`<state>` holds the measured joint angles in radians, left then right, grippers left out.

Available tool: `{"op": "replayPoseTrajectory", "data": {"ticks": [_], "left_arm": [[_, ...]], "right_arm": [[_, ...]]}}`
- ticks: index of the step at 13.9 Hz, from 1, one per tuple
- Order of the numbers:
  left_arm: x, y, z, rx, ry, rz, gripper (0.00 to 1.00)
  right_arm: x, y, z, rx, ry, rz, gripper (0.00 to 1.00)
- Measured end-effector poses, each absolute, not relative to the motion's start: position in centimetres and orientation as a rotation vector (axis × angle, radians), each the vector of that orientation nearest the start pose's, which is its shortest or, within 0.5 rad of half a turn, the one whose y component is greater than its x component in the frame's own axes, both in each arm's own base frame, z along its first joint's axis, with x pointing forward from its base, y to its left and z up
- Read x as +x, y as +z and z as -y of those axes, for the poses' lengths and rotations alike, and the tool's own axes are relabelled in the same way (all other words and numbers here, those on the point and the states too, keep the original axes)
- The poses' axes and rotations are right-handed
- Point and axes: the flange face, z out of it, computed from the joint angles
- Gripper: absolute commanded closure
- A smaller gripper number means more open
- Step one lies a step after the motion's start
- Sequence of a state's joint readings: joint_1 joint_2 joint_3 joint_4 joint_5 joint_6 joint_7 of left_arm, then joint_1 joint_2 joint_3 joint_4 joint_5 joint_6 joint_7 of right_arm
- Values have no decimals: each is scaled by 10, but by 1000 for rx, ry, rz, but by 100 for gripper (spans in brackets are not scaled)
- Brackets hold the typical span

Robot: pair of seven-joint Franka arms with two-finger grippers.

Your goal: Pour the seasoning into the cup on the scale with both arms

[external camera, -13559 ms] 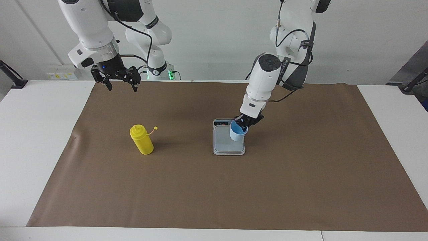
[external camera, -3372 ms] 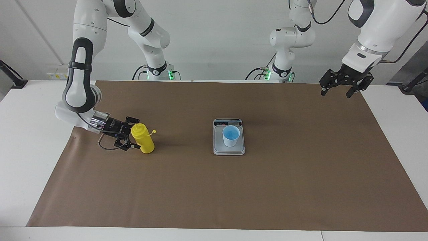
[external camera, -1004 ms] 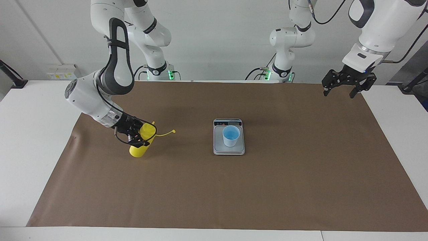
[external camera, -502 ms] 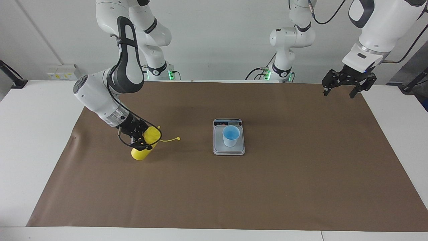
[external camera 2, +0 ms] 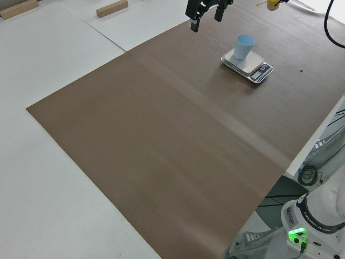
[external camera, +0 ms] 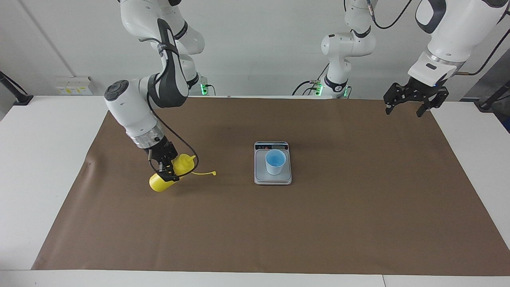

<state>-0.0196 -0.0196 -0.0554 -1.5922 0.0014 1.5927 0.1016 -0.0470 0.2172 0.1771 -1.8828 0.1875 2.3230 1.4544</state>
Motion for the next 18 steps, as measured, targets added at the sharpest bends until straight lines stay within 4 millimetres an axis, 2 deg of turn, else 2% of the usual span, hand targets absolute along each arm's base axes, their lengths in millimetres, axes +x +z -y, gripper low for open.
{"op": "replayPoseTrajectory", "data": {"ticks": [5,8,13,16,18], "left_arm": [[549,627,41,-3126,-31,-277,0],[549,627,41,-3126,-31,-277,0],[549,627,41,-3126,-31,-277,0],[549,627,41,-3126,-31,-277,0],[549,627,41,-3126,-31,-277,0]], "right_arm": [[620,453,-201,-2226,-229,-1885,100],[620,454,-250,-2322,-319,-1808,100],[605,417,-315,-2497,-554,-1719,100],[595,395,-338,-2561,-695,-1685,100],[592,385,-347,-2561,-764,-1688,100]]}}
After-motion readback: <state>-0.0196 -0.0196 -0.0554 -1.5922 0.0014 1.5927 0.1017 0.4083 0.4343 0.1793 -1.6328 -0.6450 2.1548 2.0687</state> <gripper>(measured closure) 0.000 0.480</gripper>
